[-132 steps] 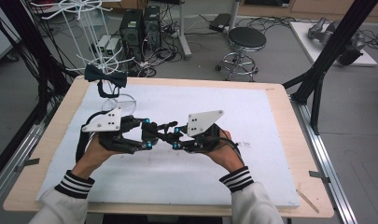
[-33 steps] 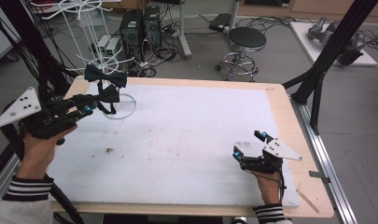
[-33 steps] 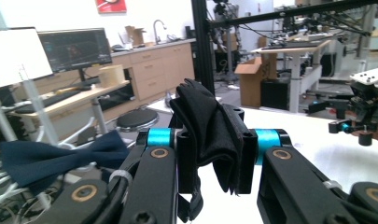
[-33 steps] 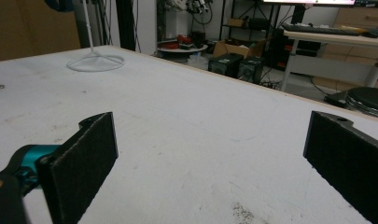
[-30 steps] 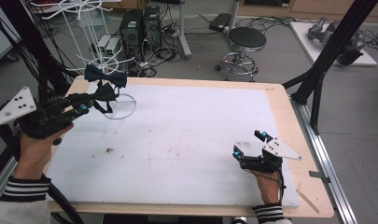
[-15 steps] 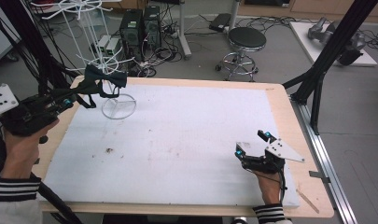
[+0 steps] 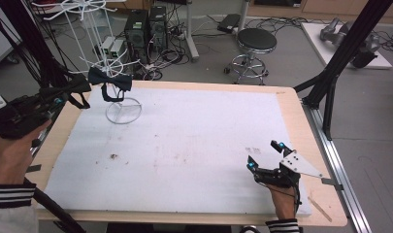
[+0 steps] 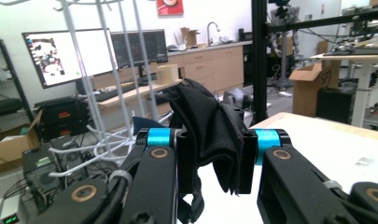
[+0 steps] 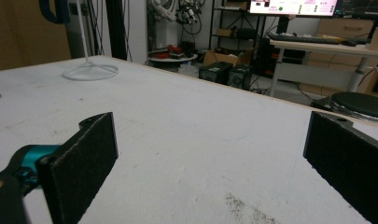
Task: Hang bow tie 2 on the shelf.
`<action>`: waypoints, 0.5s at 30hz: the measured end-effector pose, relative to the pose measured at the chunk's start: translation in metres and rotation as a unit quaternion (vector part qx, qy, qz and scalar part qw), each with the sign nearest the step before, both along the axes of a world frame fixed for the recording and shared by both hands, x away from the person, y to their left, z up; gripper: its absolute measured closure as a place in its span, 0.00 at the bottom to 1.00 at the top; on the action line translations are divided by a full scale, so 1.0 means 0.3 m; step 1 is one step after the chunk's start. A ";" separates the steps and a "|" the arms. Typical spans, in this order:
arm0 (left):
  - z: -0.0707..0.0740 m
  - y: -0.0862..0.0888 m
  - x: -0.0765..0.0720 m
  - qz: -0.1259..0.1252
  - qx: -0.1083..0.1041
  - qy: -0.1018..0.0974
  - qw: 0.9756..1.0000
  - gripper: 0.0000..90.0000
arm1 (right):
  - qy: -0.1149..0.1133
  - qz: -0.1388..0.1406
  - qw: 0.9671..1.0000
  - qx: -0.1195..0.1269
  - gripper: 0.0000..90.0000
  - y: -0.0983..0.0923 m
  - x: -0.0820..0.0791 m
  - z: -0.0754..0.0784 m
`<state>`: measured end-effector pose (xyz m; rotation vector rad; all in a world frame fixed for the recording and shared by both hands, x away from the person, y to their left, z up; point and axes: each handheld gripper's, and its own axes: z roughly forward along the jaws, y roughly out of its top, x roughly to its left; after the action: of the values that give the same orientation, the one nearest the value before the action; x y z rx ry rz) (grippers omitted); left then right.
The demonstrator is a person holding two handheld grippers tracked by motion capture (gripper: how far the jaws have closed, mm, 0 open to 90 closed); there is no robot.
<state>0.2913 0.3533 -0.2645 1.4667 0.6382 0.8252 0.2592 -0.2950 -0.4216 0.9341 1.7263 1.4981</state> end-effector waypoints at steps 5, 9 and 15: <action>0.004 0.016 0.009 0.018 -0.003 0.002 1.000 0.85 | -0.012 -0.007 1.000 0.012 0.02 0.002 -0.008 -0.018; 0.005 0.022 0.022 0.030 0.000 0.009 1.000 0.85 | -0.008 -0.006 1.000 0.019 0.02 0.013 -0.006 -0.035; 0.006 0.024 0.048 0.046 -0.002 0.015 0.999 0.85 | -0.021 -0.006 1.000 0.018 0.02 0.020 -0.004 -0.046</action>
<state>0.3059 0.3605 -0.2627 1.4574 0.7349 0.8734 0.2579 -0.2891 -0.4355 0.9229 1.6668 1.5355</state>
